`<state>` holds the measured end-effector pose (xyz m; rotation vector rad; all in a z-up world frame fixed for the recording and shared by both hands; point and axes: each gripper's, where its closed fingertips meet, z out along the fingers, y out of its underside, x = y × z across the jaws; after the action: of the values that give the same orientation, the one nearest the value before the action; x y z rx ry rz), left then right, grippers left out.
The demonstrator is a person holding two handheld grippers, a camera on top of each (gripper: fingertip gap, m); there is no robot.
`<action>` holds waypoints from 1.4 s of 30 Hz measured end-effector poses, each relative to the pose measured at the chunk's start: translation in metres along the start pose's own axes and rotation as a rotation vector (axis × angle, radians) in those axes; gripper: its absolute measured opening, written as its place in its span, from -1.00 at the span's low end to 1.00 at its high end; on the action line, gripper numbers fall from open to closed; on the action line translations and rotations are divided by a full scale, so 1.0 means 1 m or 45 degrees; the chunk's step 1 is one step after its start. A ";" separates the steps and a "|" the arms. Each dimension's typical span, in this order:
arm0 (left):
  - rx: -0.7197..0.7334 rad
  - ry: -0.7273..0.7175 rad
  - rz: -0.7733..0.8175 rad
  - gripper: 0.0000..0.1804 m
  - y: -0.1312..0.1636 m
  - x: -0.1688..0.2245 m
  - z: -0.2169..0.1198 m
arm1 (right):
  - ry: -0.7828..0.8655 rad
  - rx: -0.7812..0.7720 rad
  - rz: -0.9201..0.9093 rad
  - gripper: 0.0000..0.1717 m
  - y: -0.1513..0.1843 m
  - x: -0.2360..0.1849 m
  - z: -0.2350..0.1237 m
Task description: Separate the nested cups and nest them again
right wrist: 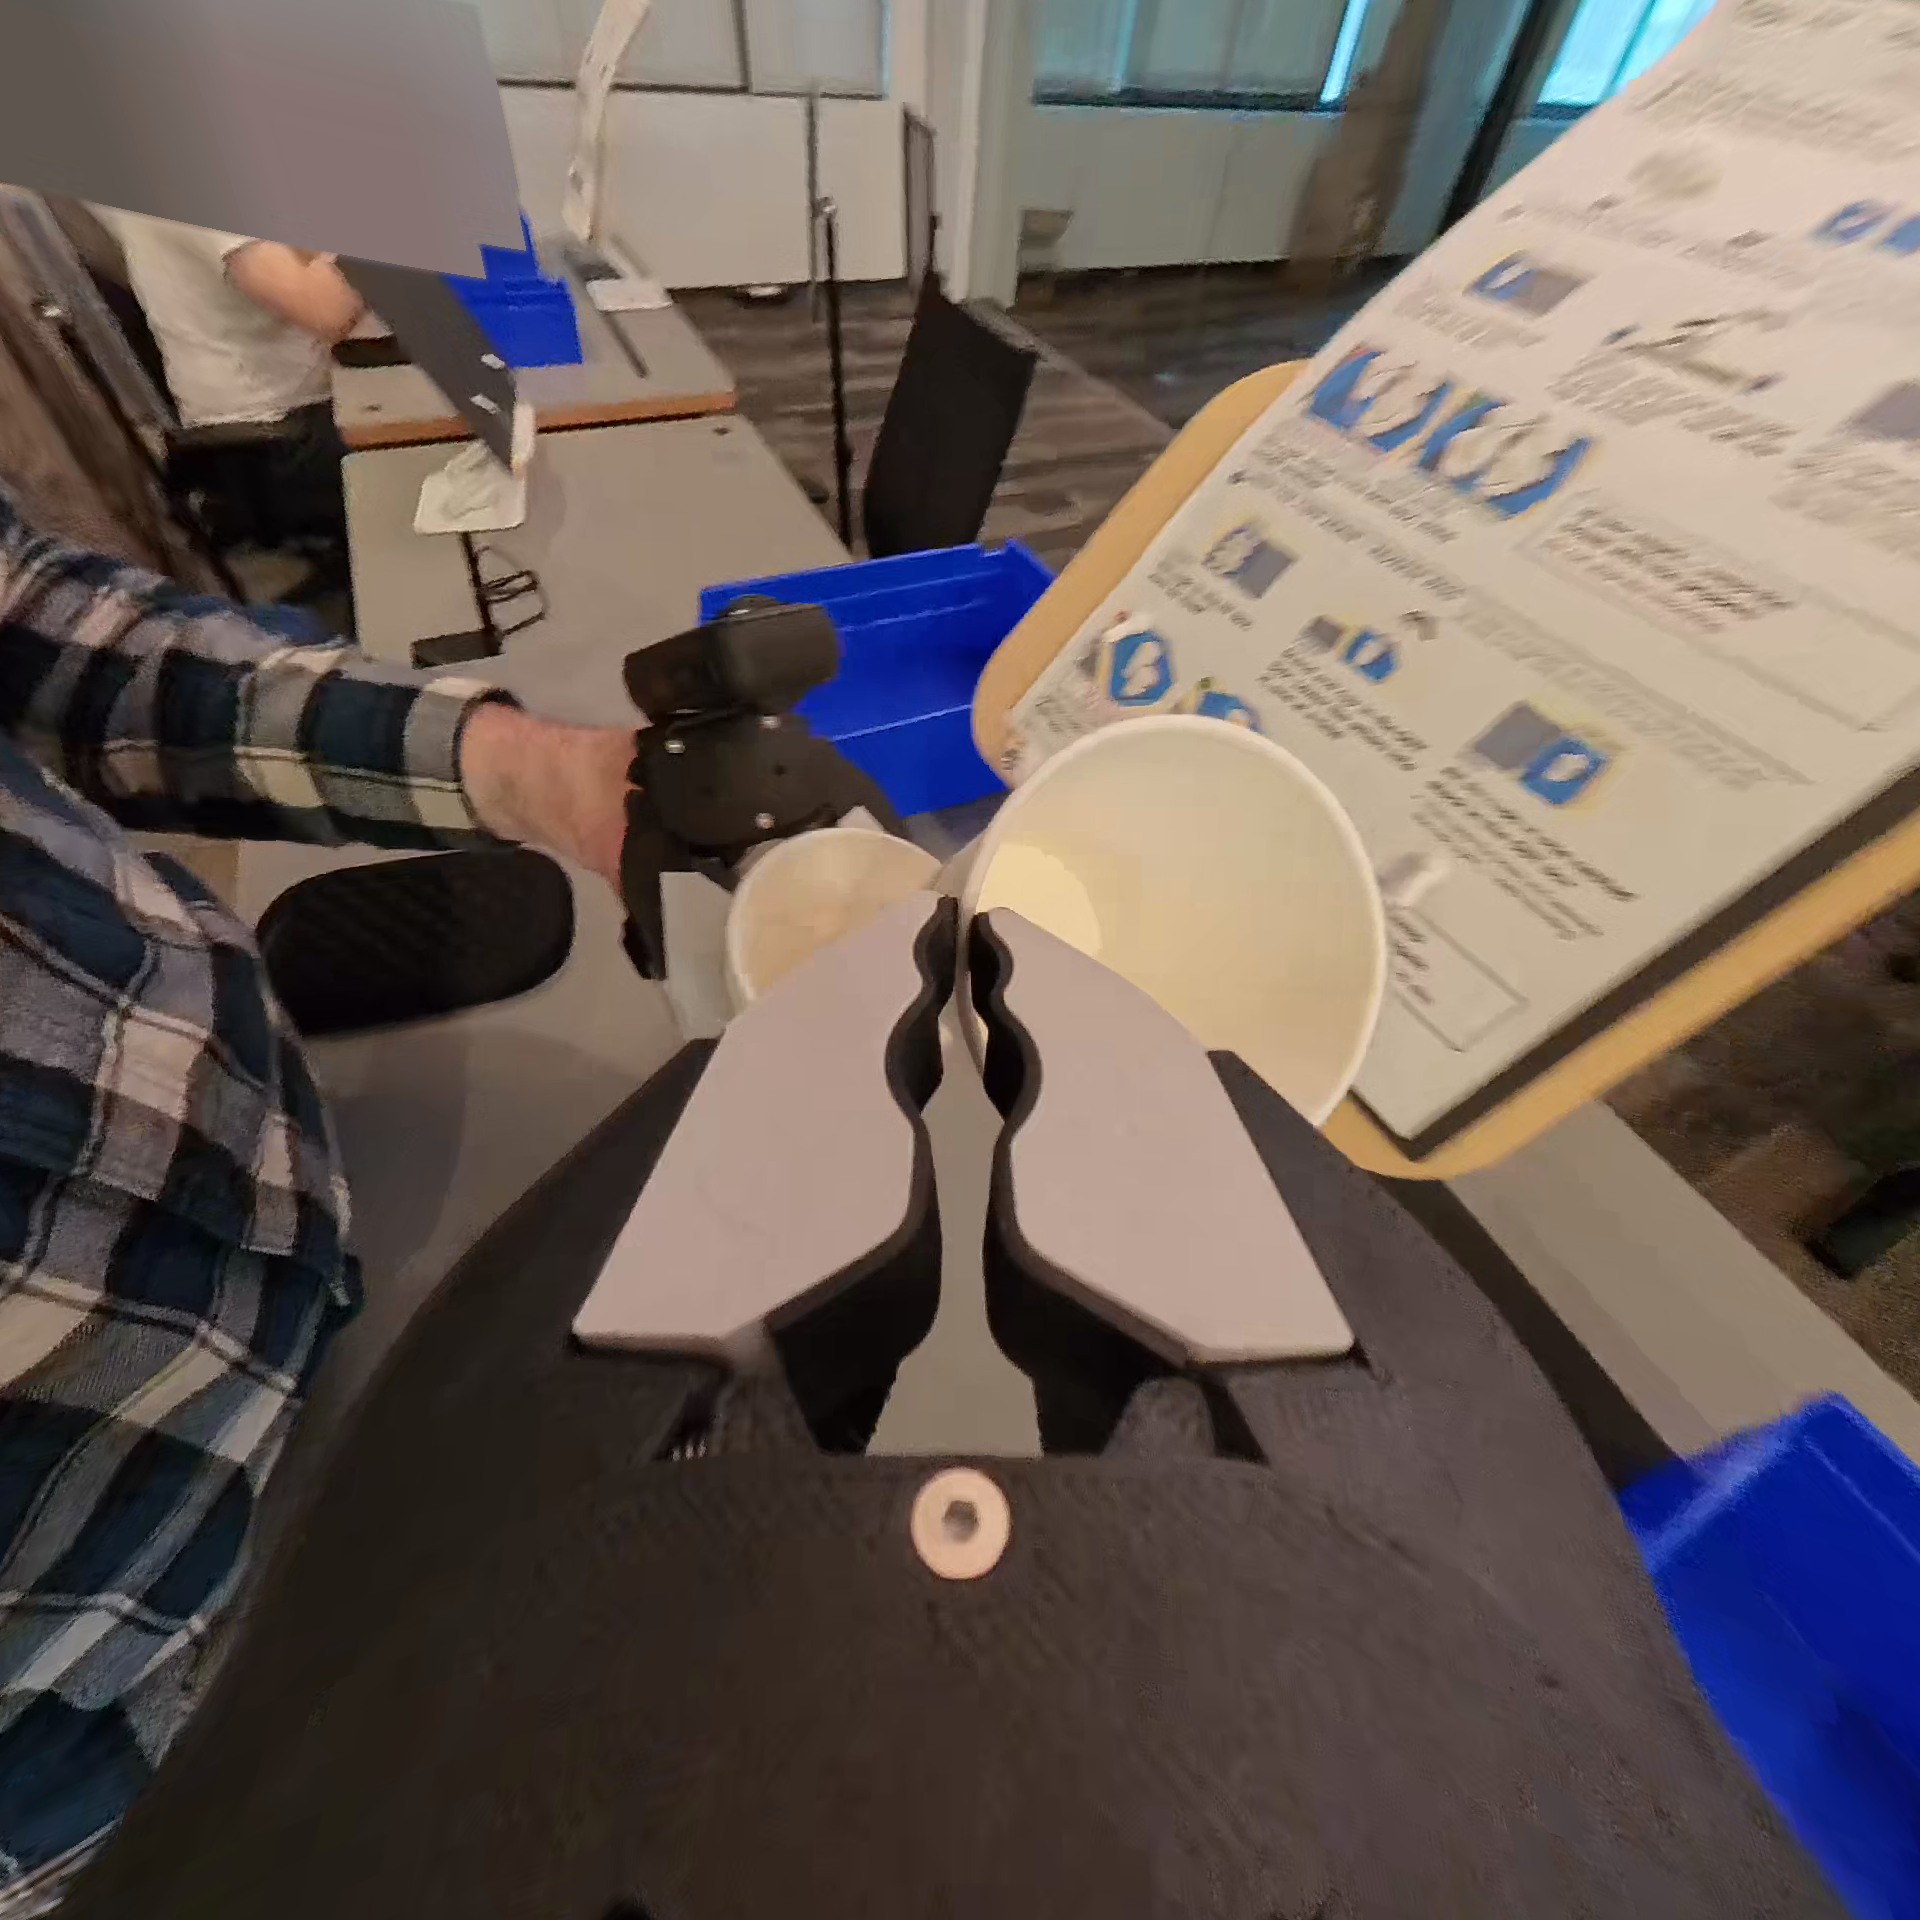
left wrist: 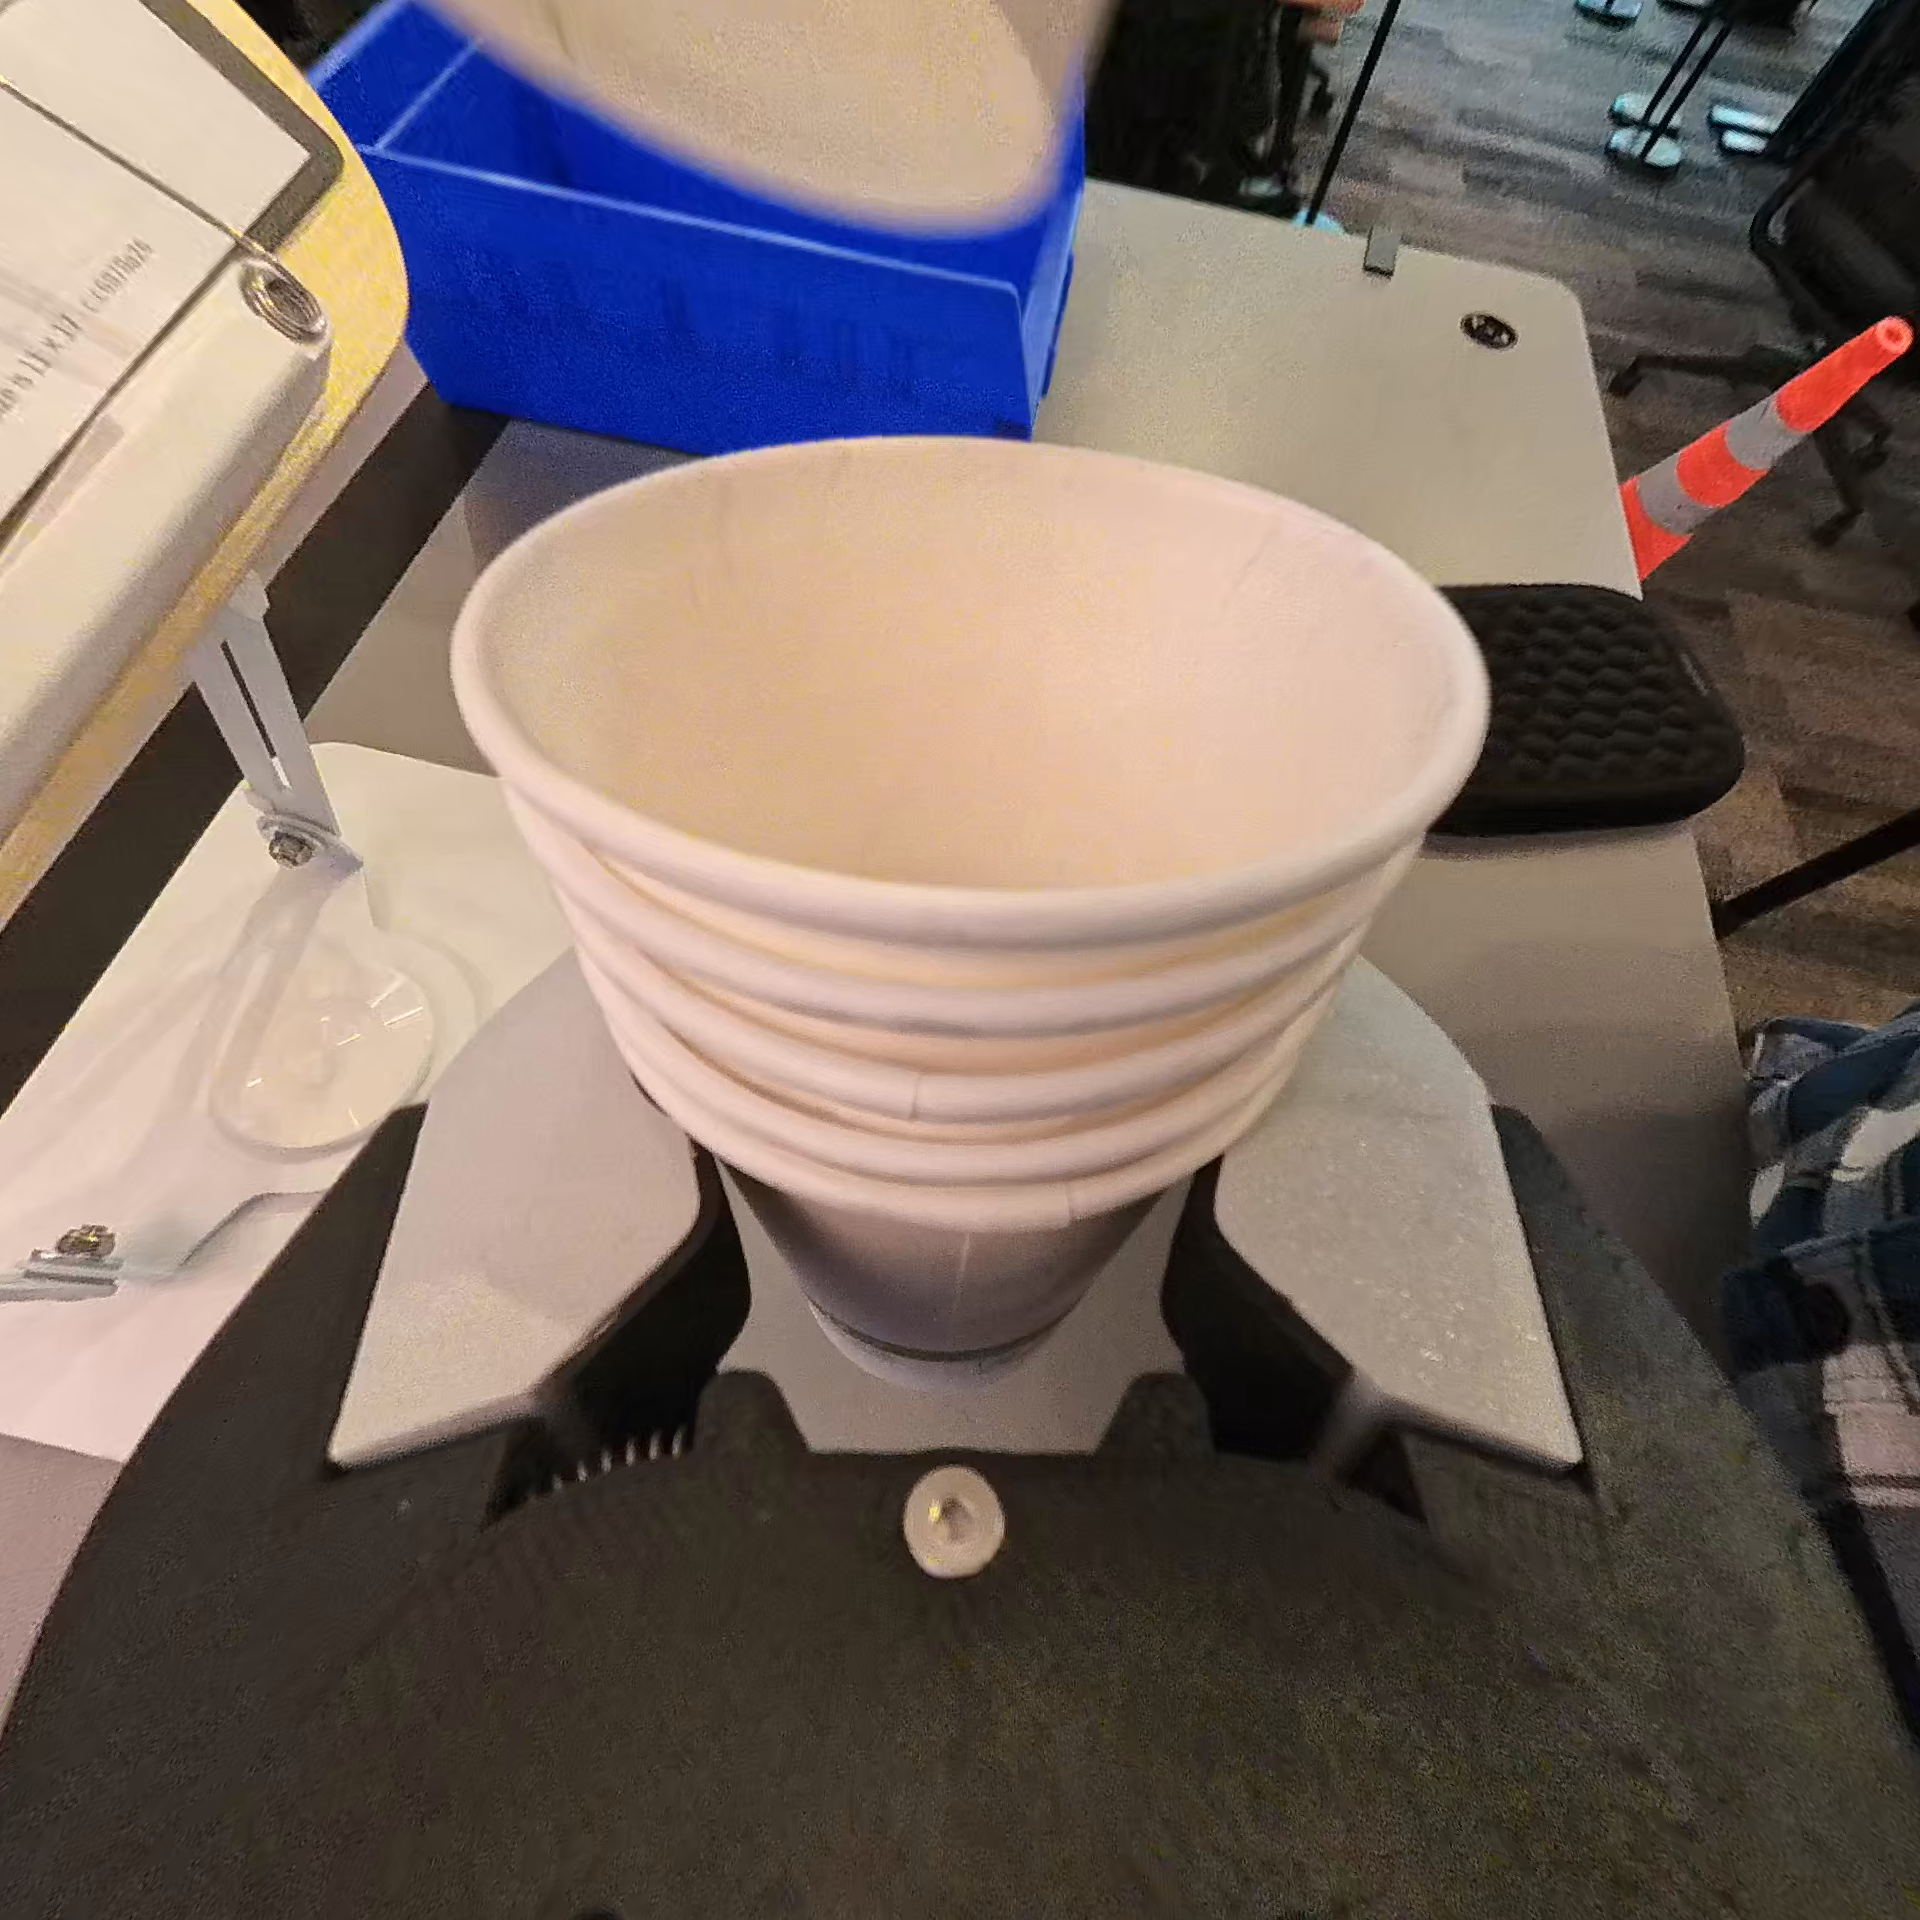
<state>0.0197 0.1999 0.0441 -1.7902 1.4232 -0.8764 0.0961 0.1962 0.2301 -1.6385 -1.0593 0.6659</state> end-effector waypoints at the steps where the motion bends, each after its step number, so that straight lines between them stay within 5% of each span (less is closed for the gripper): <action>1: 0.014 0.007 -0.007 0.13 -0.002 0.000 0.000 | 0.043 0.009 0.002 -0.97 -0.002 0.013 -0.011; 6: 0.050 0.009 -0.033 0.14 -0.004 -0.003 0.000 | 0.304 -0.085 -0.033 -0.97 0.009 0.087 -0.063; 11: 0.043 0.012 -0.036 0.14 0.001 0.000 0.003 | 0.570 -0.377 -0.051 -0.97 0.069 0.183 -0.090; 20: 0.067 -0.020 -0.084 0.14 0.003 -0.004 -0.003 | 0.522 -0.807 -0.016 -0.96 0.203 0.269 -0.040; 27: 0.070 -0.043 -0.111 0.14 0.005 -0.008 -0.009 | 0.441 -0.992 0.009 -0.96 0.256 0.282 -0.010; 33: 0.065 -0.044 -0.113 0.14 0.006 -0.010 -0.010 | 0.401 -0.987 0.046 -0.96 0.262 0.280 -0.003; 36: 0.067 -0.041 -0.111 0.14 0.004 -0.011 -0.008 | 0.466 -0.962 0.047 -0.68 0.253 0.284 -0.012; 39: 0.071 -0.037 -0.124 0.14 0.000 -0.011 -0.008 | 0.549 -0.880 -0.041 -0.56 0.216 0.275 -0.027; 42: 0.068 -0.028 -0.139 0.15 -0.004 -0.010 -0.009 | 0.406 -0.664 -0.095 -0.57 0.151 0.218 -0.016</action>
<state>0.0128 0.2093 0.0509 -1.8455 1.2866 -0.9385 0.2573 0.3695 0.1086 -2.0515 -1.1042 0.0633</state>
